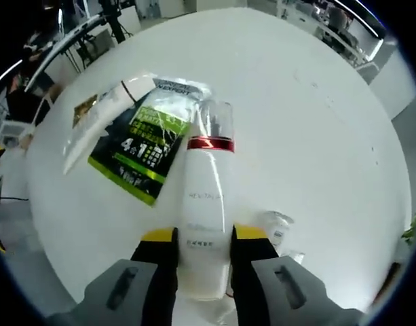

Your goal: Arrange the skincare products in the storage area until every visible bottle or jar stands upright without overlapping.

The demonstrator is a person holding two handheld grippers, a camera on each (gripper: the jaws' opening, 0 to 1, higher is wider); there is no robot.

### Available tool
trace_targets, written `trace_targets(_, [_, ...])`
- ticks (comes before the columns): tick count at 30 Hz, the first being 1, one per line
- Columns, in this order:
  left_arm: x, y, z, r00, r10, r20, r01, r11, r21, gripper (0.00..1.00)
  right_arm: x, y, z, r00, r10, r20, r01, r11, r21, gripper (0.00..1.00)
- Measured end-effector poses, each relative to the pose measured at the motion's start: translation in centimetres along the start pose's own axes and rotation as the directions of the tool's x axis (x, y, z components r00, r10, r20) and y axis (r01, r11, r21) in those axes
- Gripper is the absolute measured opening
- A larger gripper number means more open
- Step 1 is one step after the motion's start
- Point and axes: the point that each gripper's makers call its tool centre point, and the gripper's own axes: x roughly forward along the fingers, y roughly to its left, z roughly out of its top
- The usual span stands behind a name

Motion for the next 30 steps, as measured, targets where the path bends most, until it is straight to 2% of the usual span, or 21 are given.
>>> trace_targets(8, [3.9, -1.1, 3.3, 0.997, -0.079, 0.025, 0.080, 0.997, -0.004, 0.92, 0.0, -0.3, 0.1, 0.999, 0.013, 0.032, -0.013, 1.000, 0.020, 0.28])
trace_targets(12, [5.8, -1.2, 4.8, 0.995, -0.094, 0.038, 0.094, 0.996, -0.008, 0.92, 0.0, -0.2, 0.1, 0.999, 0.018, 0.038, -0.019, 0.999, 0.025, 0.28])
trace_targets(15, [7.5, -1.1, 5.6, 0.994, -0.102, 0.043, 0.104, 0.994, -0.042, 0.92, 0.0, -0.2, 0.1, 0.999, 0.014, 0.038, -0.015, 1.000, 0.020, 0.28])
trace_targets(17, [8.7, -1.0, 5.7, 0.995, -0.102, 0.024, 0.103, 0.992, -0.073, 0.91, 0.0, -0.3, 0.2, 0.999, 0.017, 0.040, -0.018, 1.000, 0.023, 0.28])
trace_targets(19, [9.6, -1.2, 5.8, 0.993, -0.118, 0.008, 0.119, 0.991, -0.058, 0.91, 0.1, -0.4, 0.3, 0.999, 0.022, 0.043, -0.024, 0.999, 0.028, 0.28])
trace_targets(24, [10.7, -1.0, 5.6, 0.992, -0.127, -0.006, 0.126, 0.989, -0.074, 0.90, 0.1, -0.3, 0.3, 0.999, 0.030, 0.044, -0.032, 0.999, 0.035, 0.28])
trace_targets(27, [11.2, -0.7, 5.1, 0.992, -0.126, -0.020, 0.124, 0.988, -0.090, 0.90, 0.0, -0.1, 0.2, 0.998, 0.038, 0.040, -0.040, 0.999, 0.037, 0.28])
trace_targets(30, [11.3, -0.8, 4.3, 0.989, -0.142, -0.035, 0.138, 0.984, -0.111, 0.90, -0.3, 0.4, -0.3, 0.996, 0.082, 0.046, -0.085, 0.993, 0.082, 0.28])
